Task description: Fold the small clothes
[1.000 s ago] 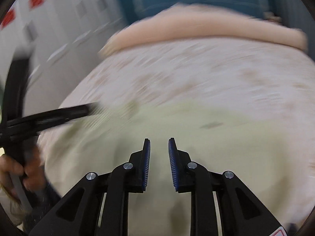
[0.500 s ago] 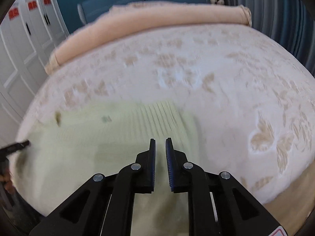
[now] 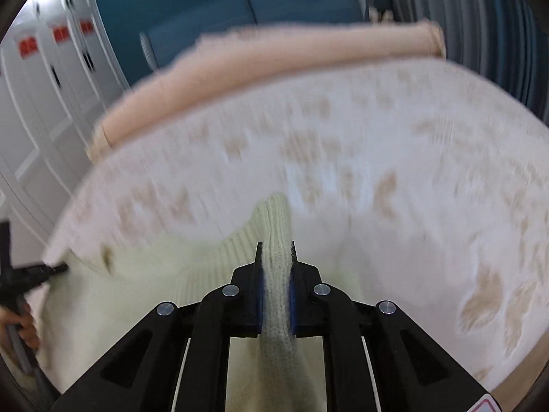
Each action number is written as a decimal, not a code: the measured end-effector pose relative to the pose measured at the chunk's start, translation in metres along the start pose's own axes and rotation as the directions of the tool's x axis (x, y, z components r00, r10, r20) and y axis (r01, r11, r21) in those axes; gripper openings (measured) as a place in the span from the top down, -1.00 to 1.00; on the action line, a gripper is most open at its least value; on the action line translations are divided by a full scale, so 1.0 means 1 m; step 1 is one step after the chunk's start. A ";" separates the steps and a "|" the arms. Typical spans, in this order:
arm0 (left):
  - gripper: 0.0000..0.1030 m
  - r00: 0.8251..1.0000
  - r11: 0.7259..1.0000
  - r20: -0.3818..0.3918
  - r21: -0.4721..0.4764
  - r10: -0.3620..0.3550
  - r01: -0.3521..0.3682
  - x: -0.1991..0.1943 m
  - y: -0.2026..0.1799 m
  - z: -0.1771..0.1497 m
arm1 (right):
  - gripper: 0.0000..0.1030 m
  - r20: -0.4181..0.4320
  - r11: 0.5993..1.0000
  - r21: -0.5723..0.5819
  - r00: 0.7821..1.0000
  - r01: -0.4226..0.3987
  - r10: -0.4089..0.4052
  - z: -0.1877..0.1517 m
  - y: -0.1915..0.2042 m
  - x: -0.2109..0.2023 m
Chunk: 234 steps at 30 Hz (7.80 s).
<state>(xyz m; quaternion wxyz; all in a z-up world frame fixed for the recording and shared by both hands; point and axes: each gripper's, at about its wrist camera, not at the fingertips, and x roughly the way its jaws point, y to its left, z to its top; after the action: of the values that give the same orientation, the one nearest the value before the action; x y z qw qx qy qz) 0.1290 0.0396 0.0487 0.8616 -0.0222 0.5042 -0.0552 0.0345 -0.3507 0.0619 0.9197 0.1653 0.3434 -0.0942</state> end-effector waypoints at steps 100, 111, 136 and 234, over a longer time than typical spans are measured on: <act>-0.34 0.976 0.976 -0.109 0.133 0.187 -0.172 -0.052 -0.019 -0.109 | 0.45 -0.381 0.982 -0.122 0.907 0.145 -0.181 -0.137 0.053 -0.026; -0.34 0.970 0.969 -0.111 0.148 0.216 -0.199 -0.047 -0.026 -0.105 | 0.13 -0.199 0.981 -0.060 0.961 0.184 -0.193 -0.083 0.024 -0.063; 0.09 0.987 0.980 -0.161 -0.194 0.020 -0.052 0.020 0.038 0.004 | 0.76 -0.243 0.980 0.062 0.955 0.189 -0.168 -0.051 -0.014 -0.002; 0.76 0.893 0.847 -0.275 0.307 -0.357 0.433 -0.057 -0.238 -0.082 | -0.36 -0.210 0.968 0.148 0.950 -0.205 0.233 -0.111 0.020 -0.124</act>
<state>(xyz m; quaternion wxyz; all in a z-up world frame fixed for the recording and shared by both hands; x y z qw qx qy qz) 0.0126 -0.1885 0.0802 0.7631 0.0383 0.5569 -0.3256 -0.1192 -0.2842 0.0703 0.8674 0.2691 0.4186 0.0067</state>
